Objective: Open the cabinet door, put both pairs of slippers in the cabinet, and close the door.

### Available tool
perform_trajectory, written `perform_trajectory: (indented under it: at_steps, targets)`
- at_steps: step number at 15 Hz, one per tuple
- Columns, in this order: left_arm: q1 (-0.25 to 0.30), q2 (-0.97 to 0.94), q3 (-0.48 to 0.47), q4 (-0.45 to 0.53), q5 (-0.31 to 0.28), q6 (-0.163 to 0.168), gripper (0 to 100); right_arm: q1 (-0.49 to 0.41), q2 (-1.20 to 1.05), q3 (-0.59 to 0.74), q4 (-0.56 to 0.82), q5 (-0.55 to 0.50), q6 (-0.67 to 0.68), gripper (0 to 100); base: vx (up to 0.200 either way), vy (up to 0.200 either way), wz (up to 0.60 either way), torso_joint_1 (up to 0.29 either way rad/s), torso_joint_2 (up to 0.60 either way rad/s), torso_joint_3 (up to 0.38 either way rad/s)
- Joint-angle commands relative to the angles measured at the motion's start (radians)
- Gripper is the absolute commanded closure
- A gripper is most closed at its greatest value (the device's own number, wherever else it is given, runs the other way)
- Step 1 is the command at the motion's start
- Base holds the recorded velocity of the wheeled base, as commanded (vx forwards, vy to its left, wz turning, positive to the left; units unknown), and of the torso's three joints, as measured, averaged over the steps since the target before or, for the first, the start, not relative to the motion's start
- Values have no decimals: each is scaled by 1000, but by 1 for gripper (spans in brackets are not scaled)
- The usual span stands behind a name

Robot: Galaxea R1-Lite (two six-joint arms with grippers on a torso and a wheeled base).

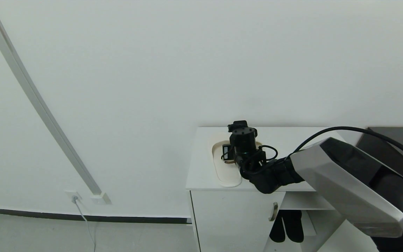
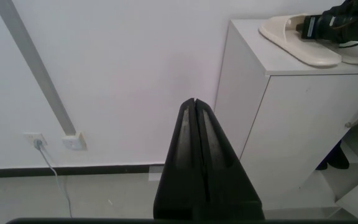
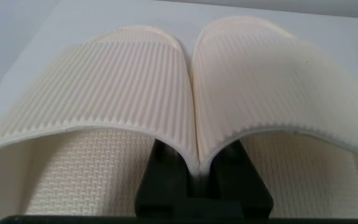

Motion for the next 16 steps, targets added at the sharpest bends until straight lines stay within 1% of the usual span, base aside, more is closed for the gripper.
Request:
perform_trajectory:
  at_steps: [1,2,4,8,10,11,12,13,15,16]
  targets:
    - [0,0,0,0,0,0,100,2,-17,8,-2,-4,-1,100,0,0,0,0,0,0]
    - [0,0,0,-1,0,0,100,3,-42,23,-3,-5,-1,100,0,0,0,0,0,0]
    - [0,0,0,0,0,0,100,17,-134,105,-6,-4,-3,100,0,0,0,0,0,0]
    - [0,0,0,0,0,0,100,68,-370,384,-62,22,-10,100,0,0,0,0,0,0]
    - [0,0,0,-1,0,0,100,83,-490,586,-134,99,-33,100,0,0,0,0,0,0]
    - [0,0,0,0,0,0,100,89,-530,669,-177,130,-40,100,0,0,0,0,0,0]
    - [0,0,0,0,0,0,100,91,-550,715,-200,142,-43,100,0,0,0,0,0,0]
    - [0,0,0,0,0,0,100,95,-612,855,-261,194,-55,100,0,0,0,0,0,0]
    - [0,0,0,0,0,0,100,94,-694,1011,-355,329,-70,100,0,0,0,0,0,0]
    - [0,0,0,-1,0,0,100,94,-724,1057,-367,383,-72,100,0,0,0,0,0,0]
